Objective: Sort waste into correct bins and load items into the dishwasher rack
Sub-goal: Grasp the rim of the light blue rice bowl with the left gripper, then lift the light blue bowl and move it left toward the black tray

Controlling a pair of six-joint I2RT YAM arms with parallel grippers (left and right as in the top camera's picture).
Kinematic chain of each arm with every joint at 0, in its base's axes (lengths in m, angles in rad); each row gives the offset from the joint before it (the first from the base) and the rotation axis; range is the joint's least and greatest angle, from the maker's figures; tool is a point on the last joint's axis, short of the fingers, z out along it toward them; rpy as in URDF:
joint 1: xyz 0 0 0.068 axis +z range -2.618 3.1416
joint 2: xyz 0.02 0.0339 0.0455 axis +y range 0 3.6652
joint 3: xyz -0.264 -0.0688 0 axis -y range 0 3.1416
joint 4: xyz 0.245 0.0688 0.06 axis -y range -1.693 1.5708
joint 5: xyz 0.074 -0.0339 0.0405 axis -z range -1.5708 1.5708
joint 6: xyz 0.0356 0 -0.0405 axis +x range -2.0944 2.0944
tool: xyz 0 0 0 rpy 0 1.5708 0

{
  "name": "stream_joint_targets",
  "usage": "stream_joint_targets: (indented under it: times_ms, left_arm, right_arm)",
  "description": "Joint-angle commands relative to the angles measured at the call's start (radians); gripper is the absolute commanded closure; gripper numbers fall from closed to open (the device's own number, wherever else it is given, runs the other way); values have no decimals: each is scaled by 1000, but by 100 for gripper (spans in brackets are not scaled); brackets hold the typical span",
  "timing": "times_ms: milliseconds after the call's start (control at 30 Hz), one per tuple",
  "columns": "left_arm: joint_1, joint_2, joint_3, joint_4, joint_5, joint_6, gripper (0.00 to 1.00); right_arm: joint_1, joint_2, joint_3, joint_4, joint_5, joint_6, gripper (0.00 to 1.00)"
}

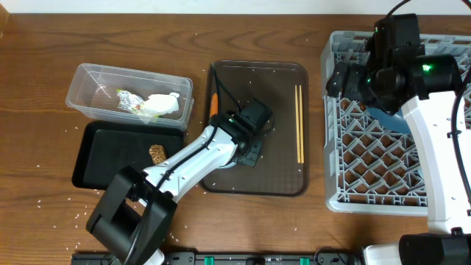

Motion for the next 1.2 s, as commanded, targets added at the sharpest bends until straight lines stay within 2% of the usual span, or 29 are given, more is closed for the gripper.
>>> stream_joint_targets:
  times_ms: [0,67,133,267,500,567,733,1000,1067,1167]
  left_arm:
    - [-2,-18,11,12,-28,-2,94]
    - [-1,-18,11,19,-29,-2,89]
    - [-1,-18,11,21,-28,-2,75]
    - [0,-32,11,8,-24,-2,60]
    - [18,-158,59,-59,-22,-2,53]
    - [24,-198,59,-76,-29,-2,53]
    - [46,-199,52,-164,-183,-2,53]
    - [204,-97,6,-158,-193,-6,53]
    - [252,-64,6,-144,-140,0,54]
    - [301,-10,6,-108,17,82,55]
  right_arm:
    - [-5,2,1,0,10,13,1]
    - [-5,2,1,3,10,13,1]
    - [-3,2,1,4,10,13,1]
    - [21,7,1,3,-36,13,1]
    - [114,50,1,0,7,19,1]
    - [113,55,1,0,62,80,1]
    - [61,55,1,13,66,99,1]
    - [-56,55,1,-47,50,73,1]
    - [-77,55,1,-54,31,60,1]
    - [-97,55,1,-57,13,40,1]
